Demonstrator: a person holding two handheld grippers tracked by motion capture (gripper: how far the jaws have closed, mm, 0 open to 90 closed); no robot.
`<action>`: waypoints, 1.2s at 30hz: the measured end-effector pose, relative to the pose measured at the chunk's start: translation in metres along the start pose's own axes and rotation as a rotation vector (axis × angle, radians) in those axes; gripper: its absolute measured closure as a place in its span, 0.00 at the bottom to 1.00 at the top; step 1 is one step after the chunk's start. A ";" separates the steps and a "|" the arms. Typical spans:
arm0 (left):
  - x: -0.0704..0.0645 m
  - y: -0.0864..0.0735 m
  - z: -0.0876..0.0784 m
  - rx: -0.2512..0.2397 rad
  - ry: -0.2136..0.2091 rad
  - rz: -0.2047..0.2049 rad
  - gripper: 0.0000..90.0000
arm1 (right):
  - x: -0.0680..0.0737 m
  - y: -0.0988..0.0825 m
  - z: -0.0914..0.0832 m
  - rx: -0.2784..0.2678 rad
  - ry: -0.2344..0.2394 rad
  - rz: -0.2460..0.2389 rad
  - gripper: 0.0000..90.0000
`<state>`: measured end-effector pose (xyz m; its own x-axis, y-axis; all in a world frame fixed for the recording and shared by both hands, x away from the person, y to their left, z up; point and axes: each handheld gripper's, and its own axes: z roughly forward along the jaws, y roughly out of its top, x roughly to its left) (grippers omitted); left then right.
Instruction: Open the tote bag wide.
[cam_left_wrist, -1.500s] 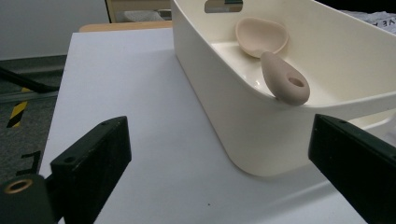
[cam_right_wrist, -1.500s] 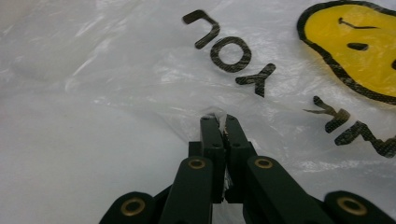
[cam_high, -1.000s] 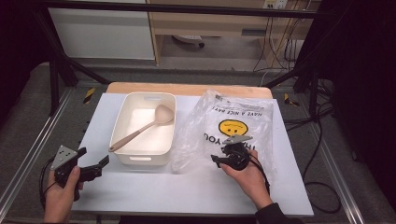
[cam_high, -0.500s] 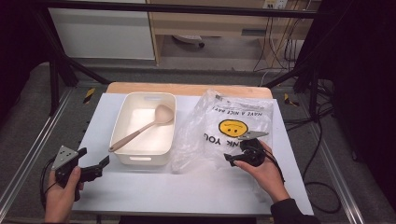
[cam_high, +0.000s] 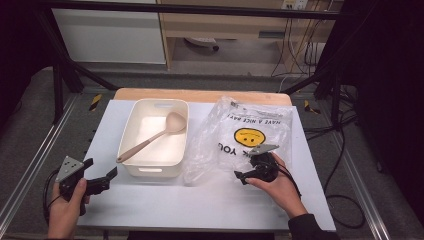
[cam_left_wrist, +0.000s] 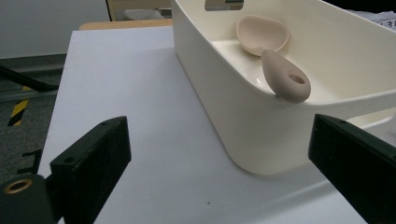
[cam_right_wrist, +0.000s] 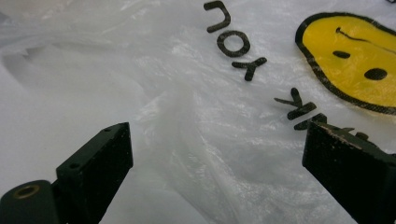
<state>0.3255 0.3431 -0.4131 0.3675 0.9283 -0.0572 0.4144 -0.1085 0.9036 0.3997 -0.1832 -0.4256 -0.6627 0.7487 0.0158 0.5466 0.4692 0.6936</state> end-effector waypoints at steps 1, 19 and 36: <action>0.000 0.000 0.000 0.000 0.000 0.000 0.06 | 0.000 0.002 -0.001 -0.004 0.000 0.002 0.11; 0.000 0.000 0.001 0.003 -0.002 -0.002 0.06 | -0.014 0.009 0.024 0.073 -0.015 0.032 0.37; -0.001 -0.001 0.001 0.011 -0.002 -0.001 0.06 | -0.027 0.005 0.029 0.077 -0.042 0.048 0.75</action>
<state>0.3257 0.3419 -0.4143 0.3682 0.9279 -0.0591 0.4238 -0.1109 0.8990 0.4353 -0.1879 -0.4436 -0.6140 0.7892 0.0162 0.6156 0.4659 0.6356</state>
